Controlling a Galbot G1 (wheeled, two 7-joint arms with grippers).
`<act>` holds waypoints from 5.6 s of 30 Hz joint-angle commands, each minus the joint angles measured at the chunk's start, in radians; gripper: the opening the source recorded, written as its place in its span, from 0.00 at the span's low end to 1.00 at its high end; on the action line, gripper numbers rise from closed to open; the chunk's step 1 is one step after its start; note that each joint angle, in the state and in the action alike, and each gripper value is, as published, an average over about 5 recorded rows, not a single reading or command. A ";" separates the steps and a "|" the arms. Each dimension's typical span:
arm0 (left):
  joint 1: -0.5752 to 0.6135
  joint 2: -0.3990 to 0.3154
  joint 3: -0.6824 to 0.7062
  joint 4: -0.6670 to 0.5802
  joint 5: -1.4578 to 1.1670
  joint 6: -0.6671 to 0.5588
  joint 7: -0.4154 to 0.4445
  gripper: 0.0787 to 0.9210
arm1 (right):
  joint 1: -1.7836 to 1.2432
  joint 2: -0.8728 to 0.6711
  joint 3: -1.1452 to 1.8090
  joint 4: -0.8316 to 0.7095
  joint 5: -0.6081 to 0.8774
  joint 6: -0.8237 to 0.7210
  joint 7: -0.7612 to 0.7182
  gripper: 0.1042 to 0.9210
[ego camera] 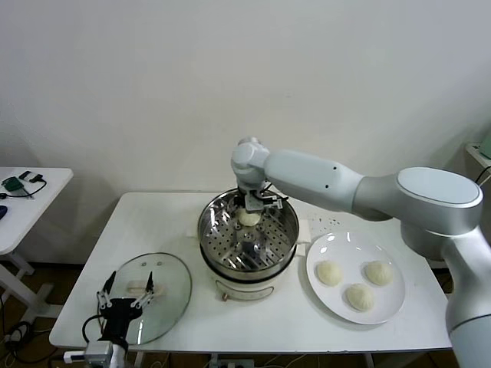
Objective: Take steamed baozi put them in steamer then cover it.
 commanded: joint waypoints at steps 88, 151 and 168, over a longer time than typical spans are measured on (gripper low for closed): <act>0.046 0.007 0.014 -0.031 0.023 -0.003 0.028 0.88 | 0.143 -0.649 -0.158 0.211 0.814 -1.039 0.051 0.72; 0.053 0.012 0.014 -0.028 0.025 -0.012 0.034 0.88 | 0.049 0.040 -0.167 0.135 1.059 -1.271 0.241 0.87; 0.055 0.014 0.017 -0.028 0.034 -0.011 0.032 0.88 | 0.391 -0.563 -0.288 0.482 1.053 -1.103 0.061 0.88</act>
